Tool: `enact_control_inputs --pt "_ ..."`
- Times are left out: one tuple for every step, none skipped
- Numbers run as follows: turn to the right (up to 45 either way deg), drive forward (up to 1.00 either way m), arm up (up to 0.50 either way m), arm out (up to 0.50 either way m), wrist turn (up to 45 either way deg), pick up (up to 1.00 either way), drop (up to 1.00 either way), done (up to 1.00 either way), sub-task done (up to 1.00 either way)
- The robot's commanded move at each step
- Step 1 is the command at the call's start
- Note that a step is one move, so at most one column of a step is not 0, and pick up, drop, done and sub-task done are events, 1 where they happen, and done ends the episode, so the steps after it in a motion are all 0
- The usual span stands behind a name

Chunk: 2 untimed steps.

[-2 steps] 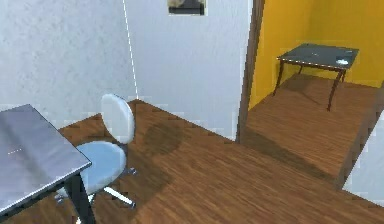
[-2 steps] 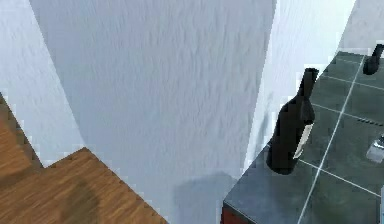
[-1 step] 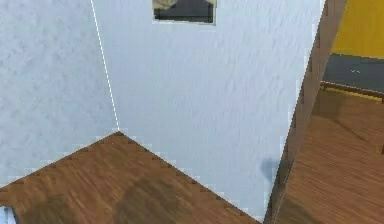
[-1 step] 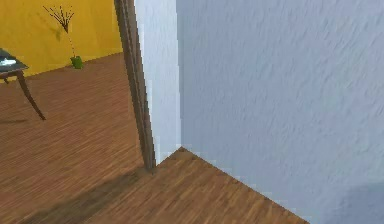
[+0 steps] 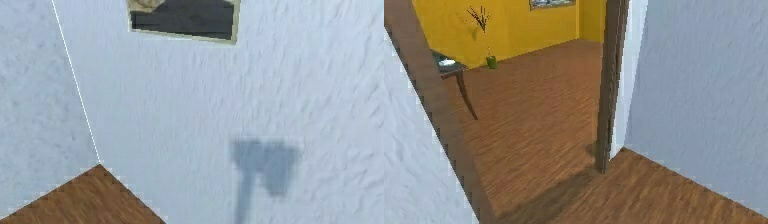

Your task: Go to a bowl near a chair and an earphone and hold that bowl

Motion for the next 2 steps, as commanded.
enact_control_inputs --pt "-45.0 0.0 0.0 0.0 0.0 0.0 0.0 0.0 0.0" --pt "-3.0 0.0 0.0 0.0 0.0 0.0 0.0 0.0 0.0"
